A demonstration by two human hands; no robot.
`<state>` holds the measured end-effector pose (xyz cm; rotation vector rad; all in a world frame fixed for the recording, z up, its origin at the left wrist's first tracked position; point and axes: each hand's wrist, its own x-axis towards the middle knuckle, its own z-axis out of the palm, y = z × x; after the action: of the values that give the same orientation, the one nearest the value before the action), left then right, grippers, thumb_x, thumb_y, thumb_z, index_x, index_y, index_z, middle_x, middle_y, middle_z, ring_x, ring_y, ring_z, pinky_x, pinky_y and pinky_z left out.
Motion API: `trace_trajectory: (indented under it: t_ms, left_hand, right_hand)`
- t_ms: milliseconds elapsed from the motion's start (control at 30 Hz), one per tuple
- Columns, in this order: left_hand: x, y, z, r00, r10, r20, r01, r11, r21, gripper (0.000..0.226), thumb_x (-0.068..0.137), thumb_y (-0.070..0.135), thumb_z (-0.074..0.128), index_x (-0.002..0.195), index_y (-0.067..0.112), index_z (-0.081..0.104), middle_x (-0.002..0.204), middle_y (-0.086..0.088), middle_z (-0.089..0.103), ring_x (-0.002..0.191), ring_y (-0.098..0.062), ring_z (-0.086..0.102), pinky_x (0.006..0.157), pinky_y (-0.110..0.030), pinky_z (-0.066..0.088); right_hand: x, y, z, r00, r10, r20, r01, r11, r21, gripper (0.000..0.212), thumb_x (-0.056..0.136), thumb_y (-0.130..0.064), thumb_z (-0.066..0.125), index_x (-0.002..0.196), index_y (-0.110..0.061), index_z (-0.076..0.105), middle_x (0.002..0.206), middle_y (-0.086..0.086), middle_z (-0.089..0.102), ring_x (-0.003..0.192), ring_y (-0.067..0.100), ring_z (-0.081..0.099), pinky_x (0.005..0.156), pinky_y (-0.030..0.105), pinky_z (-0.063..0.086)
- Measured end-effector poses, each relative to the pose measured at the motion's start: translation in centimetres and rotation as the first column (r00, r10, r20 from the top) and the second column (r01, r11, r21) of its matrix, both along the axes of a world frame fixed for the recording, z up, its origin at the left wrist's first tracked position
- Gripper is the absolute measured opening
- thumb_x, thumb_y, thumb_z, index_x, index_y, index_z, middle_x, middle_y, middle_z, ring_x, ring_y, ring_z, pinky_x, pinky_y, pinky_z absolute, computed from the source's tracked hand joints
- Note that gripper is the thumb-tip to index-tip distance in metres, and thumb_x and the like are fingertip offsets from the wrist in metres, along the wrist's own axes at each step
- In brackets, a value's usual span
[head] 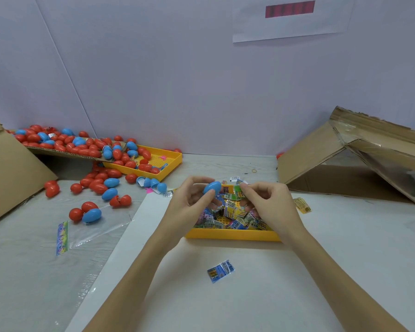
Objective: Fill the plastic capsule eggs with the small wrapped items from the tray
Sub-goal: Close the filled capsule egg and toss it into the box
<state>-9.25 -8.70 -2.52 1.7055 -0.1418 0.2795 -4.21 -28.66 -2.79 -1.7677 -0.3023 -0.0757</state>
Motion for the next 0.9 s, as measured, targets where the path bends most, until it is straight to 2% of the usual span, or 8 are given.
trace_trajectory:
  t_ms: [133,200,400,567,700,800,900]
  left_hand:
    - [-0.3,-0.4,0.3,0.999,-0.039,-0.031,0.04,0.999,0.008,0.022,0.105,0.024,0.052,0.118,0.021,0.07,0.082,-0.006,0.075,0.076,-0.014,0.072,0.071,-0.016,0.054]
    - [-0.4,-0.6,0.4,0.999,-0.03,-0.039,0.031,1.0,0.004,0.023,0.105,0.025,0.051,0.118,0.02,0.07,0.078,-0.006,0.075,0.073,-0.013,0.072,0.069,-0.014,0.053]
    - [-0.3,-0.8,0.3,0.997,-0.02,-0.068,0.021,1.0,0.014,0.022,0.104,0.024,0.053,0.118,0.02,0.07,0.081,-0.006,0.076,0.075,-0.017,0.074,0.071,-0.016,0.055]
    - [-0.1,-0.9,0.1,0.999,0.017,-0.034,-0.016,1.0,0.004,0.015,0.103,0.023,0.056,0.113,0.015,0.064,0.088,-0.006,0.075,0.075,-0.023,0.075,0.068,-0.022,0.059]
    - [-0.2,-1.1,0.1,0.999,0.027,-0.025,-0.028,0.999,-0.015,0.015,0.1,0.026,0.061,0.11,0.018,0.069,0.095,0.001,0.077,0.082,-0.02,0.077,0.071,-0.02,0.058]
    - [-0.3,-0.8,0.4,0.999,-0.019,-0.031,0.017,0.998,-0.058,0.021,0.1,0.028,0.062,0.117,0.024,0.073,0.107,0.006,0.077,0.095,-0.017,0.076,0.081,-0.02,0.058]
    - [-0.5,-0.5,0.5,0.996,-0.084,-0.036,0.082,0.995,-0.064,0.029,0.101,0.019,0.06,0.128,0.025,0.068,0.111,0.003,0.077,0.103,-0.017,0.074,0.086,-0.02,0.056]
  right_hand:
    - [-0.2,0.2,-0.1,0.993,0.027,0.111,-0.023,0.999,-0.042,0.022,0.098,-0.037,0.065,0.09,-0.02,0.077,0.072,-0.003,0.076,0.061,0.009,0.07,0.052,0.02,0.052]
    - [-0.3,0.3,0.0,0.99,0.041,0.136,-0.035,0.999,-0.042,0.022,0.096,-0.04,0.064,0.091,-0.023,0.077,0.073,-0.005,0.076,0.064,0.012,0.073,0.053,0.02,0.054]
    - [-0.6,0.8,-0.2,0.991,0.055,0.12,-0.049,0.998,-0.048,0.025,0.096,-0.039,0.064,0.101,-0.019,0.079,0.076,-0.004,0.078,0.066,0.015,0.074,0.055,0.033,0.06]
    - [-0.6,1.0,-0.5,0.993,0.038,0.115,-0.035,0.999,-0.029,0.02,0.097,-0.032,0.068,0.102,-0.017,0.08,0.079,-0.003,0.077,0.067,0.015,0.074,0.055,0.029,0.056]
    - [-0.8,1.4,-0.7,0.988,0.102,0.118,-0.106,0.994,0.031,0.01,0.094,-0.022,0.073,0.102,-0.021,0.079,0.083,-0.002,0.078,0.074,0.015,0.076,0.058,0.024,0.058]
    - [-0.8,1.6,-0.6,0.99,0.105,0.096,-0.114,0.989,0.098,0.018,0.092,-0.019,0.075,0.109,-0.015,0.078,0.089,-0.002,0.079,0.08,0.013,0.076,0.061,0.021,0.058]
    - [-0.8,1.6,-0.6,0.994,0.087,0.07,-0.096,0.983,0.154,0.024,0.092,-0.02,0.075,0.114,-0.011,0.076,0.092,-0.001,0.08,0.081,0.015,0.077,0.064,0.023,0.06]
